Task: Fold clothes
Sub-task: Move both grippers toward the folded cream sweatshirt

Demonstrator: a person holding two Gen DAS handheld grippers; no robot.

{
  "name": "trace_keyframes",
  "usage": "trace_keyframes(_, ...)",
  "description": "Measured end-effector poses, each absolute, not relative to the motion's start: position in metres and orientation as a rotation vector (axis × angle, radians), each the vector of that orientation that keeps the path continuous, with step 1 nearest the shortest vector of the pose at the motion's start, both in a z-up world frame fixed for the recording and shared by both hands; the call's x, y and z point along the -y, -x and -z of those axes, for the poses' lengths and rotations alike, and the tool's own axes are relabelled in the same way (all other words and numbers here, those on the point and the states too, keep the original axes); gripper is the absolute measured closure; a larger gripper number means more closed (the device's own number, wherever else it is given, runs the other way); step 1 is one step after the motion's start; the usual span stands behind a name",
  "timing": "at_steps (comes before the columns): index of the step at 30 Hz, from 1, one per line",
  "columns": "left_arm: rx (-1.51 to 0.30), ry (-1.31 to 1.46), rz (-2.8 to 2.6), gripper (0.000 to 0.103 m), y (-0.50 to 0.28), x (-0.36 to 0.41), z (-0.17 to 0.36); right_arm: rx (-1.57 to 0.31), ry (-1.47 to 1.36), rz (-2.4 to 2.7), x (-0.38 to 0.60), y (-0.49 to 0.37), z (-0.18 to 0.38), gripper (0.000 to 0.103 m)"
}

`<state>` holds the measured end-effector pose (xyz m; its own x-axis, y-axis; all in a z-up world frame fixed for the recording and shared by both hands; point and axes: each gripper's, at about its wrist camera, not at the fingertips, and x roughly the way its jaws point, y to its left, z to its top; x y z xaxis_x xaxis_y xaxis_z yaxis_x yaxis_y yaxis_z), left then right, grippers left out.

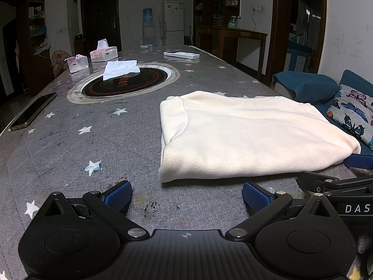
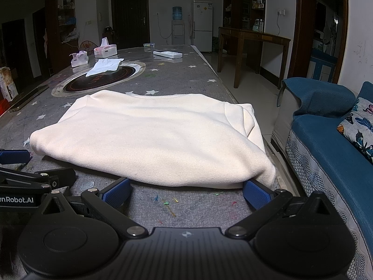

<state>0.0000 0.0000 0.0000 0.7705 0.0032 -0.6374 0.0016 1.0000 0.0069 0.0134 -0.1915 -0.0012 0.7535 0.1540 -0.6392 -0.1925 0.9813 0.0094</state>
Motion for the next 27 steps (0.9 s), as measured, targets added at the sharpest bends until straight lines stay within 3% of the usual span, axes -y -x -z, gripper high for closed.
trace_keyframes(27,-0.747,0.009,-0.026,0.0,0.014,-0.014,-0.037,-0.684,0.068,-0.302,0.188,0.009,-0.028,0.0)
